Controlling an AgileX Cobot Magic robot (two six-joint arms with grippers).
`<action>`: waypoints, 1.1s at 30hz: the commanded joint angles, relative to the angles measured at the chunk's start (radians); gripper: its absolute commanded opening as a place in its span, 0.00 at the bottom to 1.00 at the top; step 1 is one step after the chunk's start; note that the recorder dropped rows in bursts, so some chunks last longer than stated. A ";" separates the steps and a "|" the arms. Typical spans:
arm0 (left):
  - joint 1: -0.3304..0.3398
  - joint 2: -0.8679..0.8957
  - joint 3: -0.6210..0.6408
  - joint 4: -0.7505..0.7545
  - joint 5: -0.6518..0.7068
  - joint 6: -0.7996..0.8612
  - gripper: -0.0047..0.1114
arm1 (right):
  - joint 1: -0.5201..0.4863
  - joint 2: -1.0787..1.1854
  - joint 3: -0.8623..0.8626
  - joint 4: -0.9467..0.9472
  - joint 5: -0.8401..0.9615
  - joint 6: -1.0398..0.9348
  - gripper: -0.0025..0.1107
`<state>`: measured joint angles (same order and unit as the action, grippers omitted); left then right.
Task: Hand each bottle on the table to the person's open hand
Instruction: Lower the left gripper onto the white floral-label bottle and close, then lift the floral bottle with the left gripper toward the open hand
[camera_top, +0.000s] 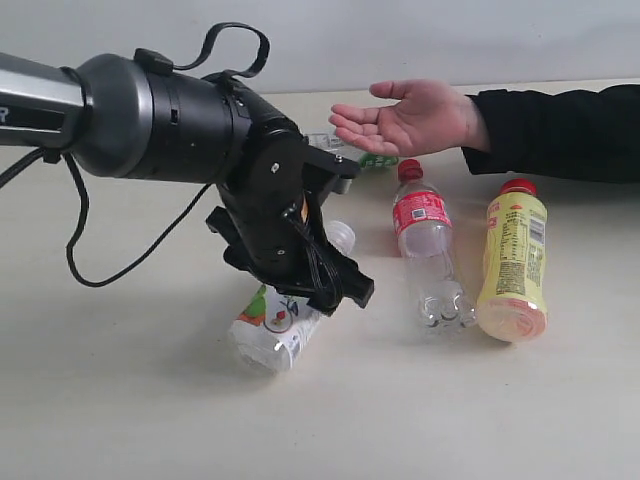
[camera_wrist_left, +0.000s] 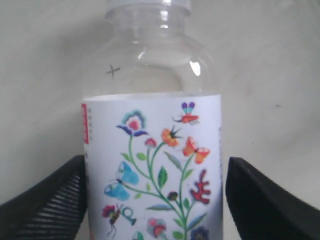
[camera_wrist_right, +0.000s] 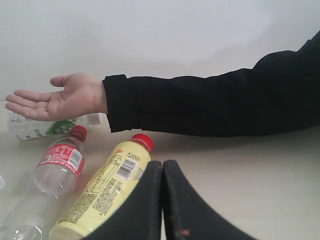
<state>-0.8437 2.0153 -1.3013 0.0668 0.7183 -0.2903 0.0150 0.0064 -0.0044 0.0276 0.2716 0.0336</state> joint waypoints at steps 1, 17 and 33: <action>-0.005 0.022 -0.005 0.001 -0.013 -0.009 0.66 | -0.005 -0.006 0.004 -0.001 -0.004 -0.005 0.02; -0.005 -0.044 -0.036 0.001 -0.005 -0.003 0.04 | -0.005 -0.006 0.004 -0.001 -0.004 -0.005 0.02; -0.005 -0.100 -0.318 -0.008 -0.089 -0.243 0.04 | -0.005 -0.006 0.004 -0.001 -0.004 -0.005 0.02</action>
<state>-0.8437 1.9272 -1.5698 0.0630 0.6905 -0.4484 0.0150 0.0064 -0.0044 0.0276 0.2716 0.0336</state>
